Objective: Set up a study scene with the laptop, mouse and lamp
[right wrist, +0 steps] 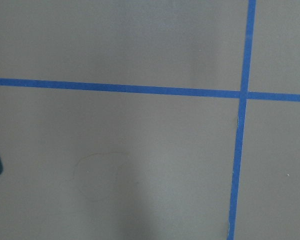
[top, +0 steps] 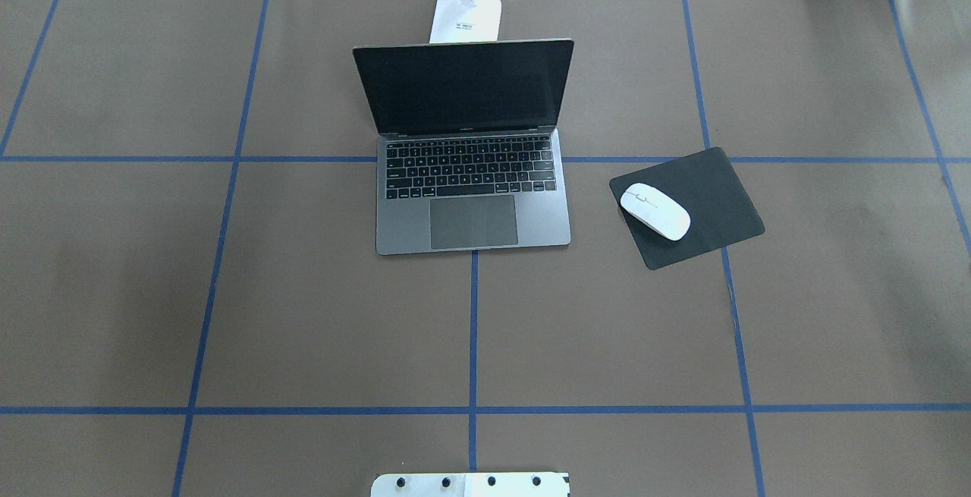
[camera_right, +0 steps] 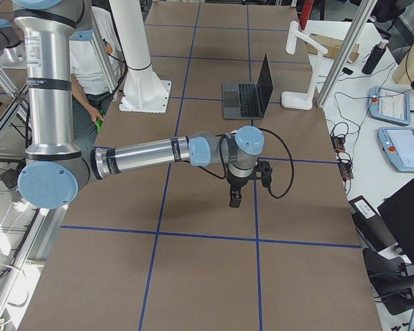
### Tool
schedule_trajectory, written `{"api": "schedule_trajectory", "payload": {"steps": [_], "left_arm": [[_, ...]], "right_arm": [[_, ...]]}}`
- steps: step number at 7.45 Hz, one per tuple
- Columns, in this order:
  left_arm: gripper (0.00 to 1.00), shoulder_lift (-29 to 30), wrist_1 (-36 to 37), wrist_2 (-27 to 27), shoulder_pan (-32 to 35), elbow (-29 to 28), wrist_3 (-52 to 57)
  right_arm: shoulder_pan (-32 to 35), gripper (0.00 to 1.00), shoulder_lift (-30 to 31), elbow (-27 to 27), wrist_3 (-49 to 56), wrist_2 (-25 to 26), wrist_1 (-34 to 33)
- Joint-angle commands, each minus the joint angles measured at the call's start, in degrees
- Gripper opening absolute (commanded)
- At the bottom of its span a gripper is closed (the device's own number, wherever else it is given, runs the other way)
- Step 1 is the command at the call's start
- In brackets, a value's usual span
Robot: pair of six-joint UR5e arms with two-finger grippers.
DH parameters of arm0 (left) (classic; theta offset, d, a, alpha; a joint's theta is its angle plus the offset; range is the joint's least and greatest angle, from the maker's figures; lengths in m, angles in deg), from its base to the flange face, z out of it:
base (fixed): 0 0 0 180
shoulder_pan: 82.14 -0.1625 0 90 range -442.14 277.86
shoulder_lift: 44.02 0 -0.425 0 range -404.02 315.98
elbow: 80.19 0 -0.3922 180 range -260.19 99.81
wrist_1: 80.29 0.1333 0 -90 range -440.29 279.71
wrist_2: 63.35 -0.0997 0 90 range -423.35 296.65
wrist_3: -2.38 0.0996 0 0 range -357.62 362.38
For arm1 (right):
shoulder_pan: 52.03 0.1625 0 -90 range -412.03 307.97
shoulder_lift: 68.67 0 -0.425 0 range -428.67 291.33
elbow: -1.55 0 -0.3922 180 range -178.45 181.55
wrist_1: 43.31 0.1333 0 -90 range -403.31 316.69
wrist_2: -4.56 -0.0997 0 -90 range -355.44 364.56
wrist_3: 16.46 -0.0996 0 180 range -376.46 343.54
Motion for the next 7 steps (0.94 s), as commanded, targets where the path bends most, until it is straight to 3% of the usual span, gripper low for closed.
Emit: {"api": "schedule_trajectory", "payload": {"steps": [1,7], "left_arm": [[0.99,-0.8,0.1,-0.2,0.4,1.5,0.0],[0.99,-1.6,-0.1,-0.1,0.4,1.4,-0.7]], "right_arm": [[0.9,0.99,0.7,0.3,0.1,0.1,0.0],[2.8,0.99,1.3,1.5,-0.1,-0.7,0.0]]}}
